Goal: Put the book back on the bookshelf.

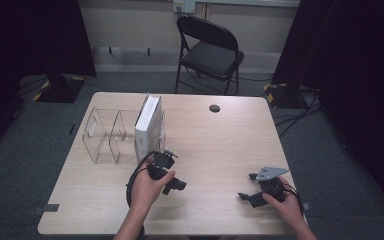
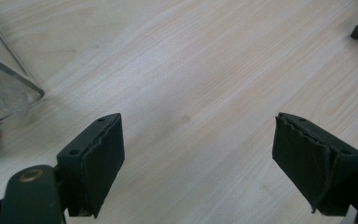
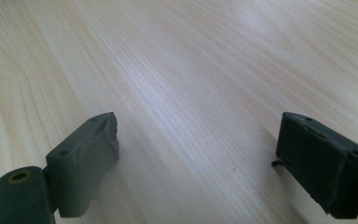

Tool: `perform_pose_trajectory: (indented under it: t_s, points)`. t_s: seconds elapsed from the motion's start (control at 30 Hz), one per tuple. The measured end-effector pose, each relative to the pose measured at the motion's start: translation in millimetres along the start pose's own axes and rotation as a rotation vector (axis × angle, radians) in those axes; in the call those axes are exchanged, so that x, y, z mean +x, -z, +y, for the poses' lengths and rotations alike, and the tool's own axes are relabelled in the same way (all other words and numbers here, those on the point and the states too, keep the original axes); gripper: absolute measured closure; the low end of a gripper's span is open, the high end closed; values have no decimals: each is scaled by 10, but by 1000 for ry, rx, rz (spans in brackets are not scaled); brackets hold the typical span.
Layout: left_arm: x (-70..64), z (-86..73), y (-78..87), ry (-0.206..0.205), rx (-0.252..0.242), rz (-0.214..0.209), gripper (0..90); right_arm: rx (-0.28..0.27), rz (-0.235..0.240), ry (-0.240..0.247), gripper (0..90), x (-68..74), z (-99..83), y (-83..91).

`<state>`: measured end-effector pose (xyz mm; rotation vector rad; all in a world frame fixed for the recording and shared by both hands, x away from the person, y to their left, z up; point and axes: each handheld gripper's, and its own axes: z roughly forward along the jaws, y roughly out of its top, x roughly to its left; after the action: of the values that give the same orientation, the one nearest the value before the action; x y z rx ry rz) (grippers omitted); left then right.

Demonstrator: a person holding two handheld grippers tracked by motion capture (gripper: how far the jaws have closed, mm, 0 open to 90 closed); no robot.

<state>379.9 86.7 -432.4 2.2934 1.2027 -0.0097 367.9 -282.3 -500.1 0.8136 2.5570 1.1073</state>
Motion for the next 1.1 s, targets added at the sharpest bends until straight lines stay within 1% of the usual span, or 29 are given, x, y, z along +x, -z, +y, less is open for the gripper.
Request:
perform_pose_trajectory:
  t_s: [0.1,0.17,0.23,0.27,0.3,0.37,0.4,0.43,0.47,0.5,0.57,0.63,0.67,0.73,0.77,0.8,0.83,0.87,0.9,0.97,1.0,1.03,1.07,1.1]
  points:
    - [-8,0,-37,-4,15,-2,166,-1,3,0,120,0,0,-1]
    - [-18,3,-63,-2,14,-8,166,-1,3,0,120,0,0,-1]
    - [-12,4,-88,-11,18,-6,165,-1,3,-1,120,0,0,-1]
    - [-22,5,-102,-5,12,-9,165,-1,2,0,120,-1,0,-1]
    - [-22,9,-109,-10,18,-5,165,-1,2,0,120,-1,0,-1]
    - [-38,11,-132,1,10,-9,165,-1,3,0,120,-1,0,-1]
    - [-35,14,-143,-10,14,-13,166,-1,3,0,120,-1,0,-1]
    - [-45,15,-157,-7,13,-14,165,-1,3,0,120,-1,0,-1]
    - [-40,16,-164,-18,23,-12,165,-1,3,0,120,-1,0,-1]
    - [-49,14,-181,-10,19,-13,165,-1,2,0,120,-1,0,-1]
    - [-53,15,-209,-22,27,-6,164,0,1,0,120,0,0,-1]
    - [-73,17,-243,-18,23,-9,164,-1,2,0,120,0,0,-1]
    - [-75,22,-256,-29,24,-11,163,-1,2,0,120,0,0,-1]
    - [-99,26,-295,-20,20,-14,163,0,0,0,120,0,0,0]
    - [-101,32,-306,-31,24,-14,163,-1,3,0,120,-1,0,-1]
    - [-111,34,-321,-24,23,-11,163,-1,3,0,120,-1,0,-1]
    - [-111,40,-331,-40,33,-3,163,-1,3,0,120,-1,0,-1]
    - [-117,43,-349,-47,33,-2,163,-1,3,0,120,-1,0,-1]
    - [-124,45,-362,-47,35,-3,163,0,0,1,120,0,0,0]
    - [-132,48,-394,-60,46,-5,162,-1,3,1,120,-1,0,-1]
    - [-143,44,-411,-50,41,-4,162,-1,2,1,120,-1,0,-1]
    - [-142,44,-422,-51,39,-8,162,-1,3,0,119,0,0,-1]
    - [-139,44,-431,-64,38,-7,162,-1,3,0,120,0,0,-1]
    - [-146,41,-443,-62,34,-10,162,-1,3,0,120,-1,0,-1]
